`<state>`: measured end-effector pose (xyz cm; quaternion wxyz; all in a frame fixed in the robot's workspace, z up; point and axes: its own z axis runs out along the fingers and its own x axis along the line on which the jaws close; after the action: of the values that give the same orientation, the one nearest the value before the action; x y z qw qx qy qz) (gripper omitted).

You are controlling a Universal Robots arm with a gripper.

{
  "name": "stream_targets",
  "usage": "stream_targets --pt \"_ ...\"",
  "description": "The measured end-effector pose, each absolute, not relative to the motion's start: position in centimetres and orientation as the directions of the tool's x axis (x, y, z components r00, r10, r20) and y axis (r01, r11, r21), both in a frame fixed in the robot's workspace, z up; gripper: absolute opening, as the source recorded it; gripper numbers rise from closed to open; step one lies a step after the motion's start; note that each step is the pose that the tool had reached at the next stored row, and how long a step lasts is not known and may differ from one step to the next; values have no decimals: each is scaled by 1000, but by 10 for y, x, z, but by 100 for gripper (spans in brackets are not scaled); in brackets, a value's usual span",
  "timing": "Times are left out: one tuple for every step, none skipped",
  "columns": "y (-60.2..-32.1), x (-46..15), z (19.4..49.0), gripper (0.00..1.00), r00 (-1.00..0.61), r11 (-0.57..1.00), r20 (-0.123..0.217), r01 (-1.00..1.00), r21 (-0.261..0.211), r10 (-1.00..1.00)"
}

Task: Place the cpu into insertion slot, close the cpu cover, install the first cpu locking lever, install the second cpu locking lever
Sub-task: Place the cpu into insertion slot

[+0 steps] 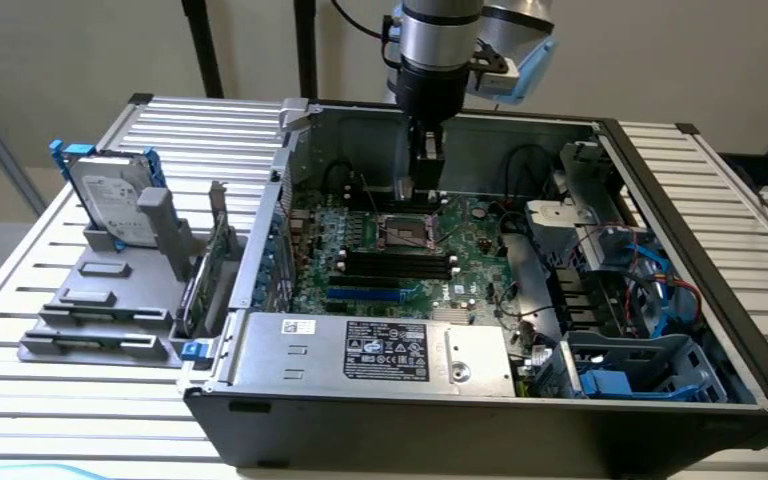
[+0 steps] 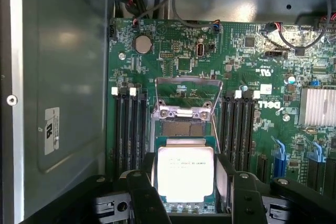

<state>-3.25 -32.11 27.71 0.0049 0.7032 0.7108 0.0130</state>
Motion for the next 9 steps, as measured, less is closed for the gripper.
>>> stream_targets --pt "-321 -32 275 55 -11 10 11 1000 25 1000" --pt "-322 -32 274 55 -11 10 11 1000 25 1000" --pt "-322 -32 272 55 -11 10 11 1000 25 1000" --pt "-322 -32 270 55 -10 10 11 1000 25 1000" --pt "-323 -32 268 55 -10 10 11 1000 25 1000" --pt "-323 -32 266 55 -10 10 11 1000 25 1000" --pt "-323 -33 264 55 -10 10 11 1000 25 1000" --pt "-323 -33 263 55 -10 10 11 1000 25 1000" --pt "-323 -33 261 55 -10 10 11 1000 25 1000"
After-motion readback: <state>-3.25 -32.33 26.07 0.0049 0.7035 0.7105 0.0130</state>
